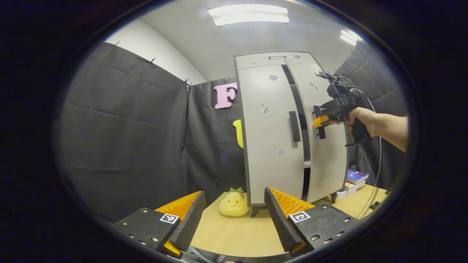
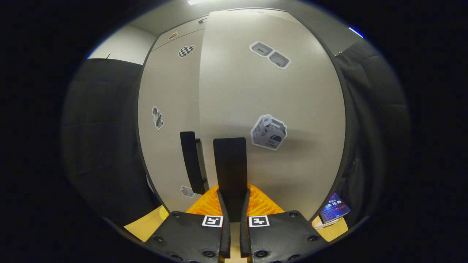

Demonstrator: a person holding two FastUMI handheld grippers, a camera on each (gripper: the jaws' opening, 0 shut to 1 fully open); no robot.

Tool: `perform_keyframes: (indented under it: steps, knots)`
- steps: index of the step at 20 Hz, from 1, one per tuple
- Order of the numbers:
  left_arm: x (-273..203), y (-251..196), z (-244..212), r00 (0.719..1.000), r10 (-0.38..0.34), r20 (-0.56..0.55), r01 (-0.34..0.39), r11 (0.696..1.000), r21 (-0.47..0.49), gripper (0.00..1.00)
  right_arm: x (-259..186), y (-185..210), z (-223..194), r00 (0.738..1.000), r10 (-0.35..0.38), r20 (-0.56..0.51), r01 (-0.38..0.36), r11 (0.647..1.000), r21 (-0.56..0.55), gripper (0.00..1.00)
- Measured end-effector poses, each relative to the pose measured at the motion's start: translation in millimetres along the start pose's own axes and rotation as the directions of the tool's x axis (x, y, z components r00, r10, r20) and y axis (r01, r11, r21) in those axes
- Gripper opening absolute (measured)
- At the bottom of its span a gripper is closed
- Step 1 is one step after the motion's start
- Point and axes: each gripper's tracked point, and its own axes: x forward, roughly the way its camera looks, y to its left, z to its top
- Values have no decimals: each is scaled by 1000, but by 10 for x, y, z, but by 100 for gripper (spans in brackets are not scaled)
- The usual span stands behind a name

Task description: Open the right door of the double-door shoe cabinet with the right hand, and open the left door with the left hand.

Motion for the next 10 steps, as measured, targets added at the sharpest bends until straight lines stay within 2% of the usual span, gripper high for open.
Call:
perform_keyframes:
  steps: [3, 4, 7, 8, 10]
  knots:
    - [39, -135, 22, 1000, -30, 3, 30, 1000, -9, 94, -26, -3, -10, 999, 32, -8, -32, 999, -9, 8]
    - [46, -181, 30, 999, -41, 4, 41, 999, -9, 94, -36, -12, -11, 999, 43, -13, -43, 999, -4, 12]
    - [70, -276, 77, 998, -64, 15, 64, 998, 1, 94, -85, -39, -15, 998, 58, -24, -58, 998, -11, 8]
    - [75, -302, 91, 997, -71, 19, 71, 997, 5, 94, -101, -49, -16, 998, 62, -27, -62, 998, -13, 12]
    - [101, -366, 104, 996, -83, 24, 83, 997, 8, 94, -128, -71, -20, 997, 76, -33, -76, 997, -5, 12]
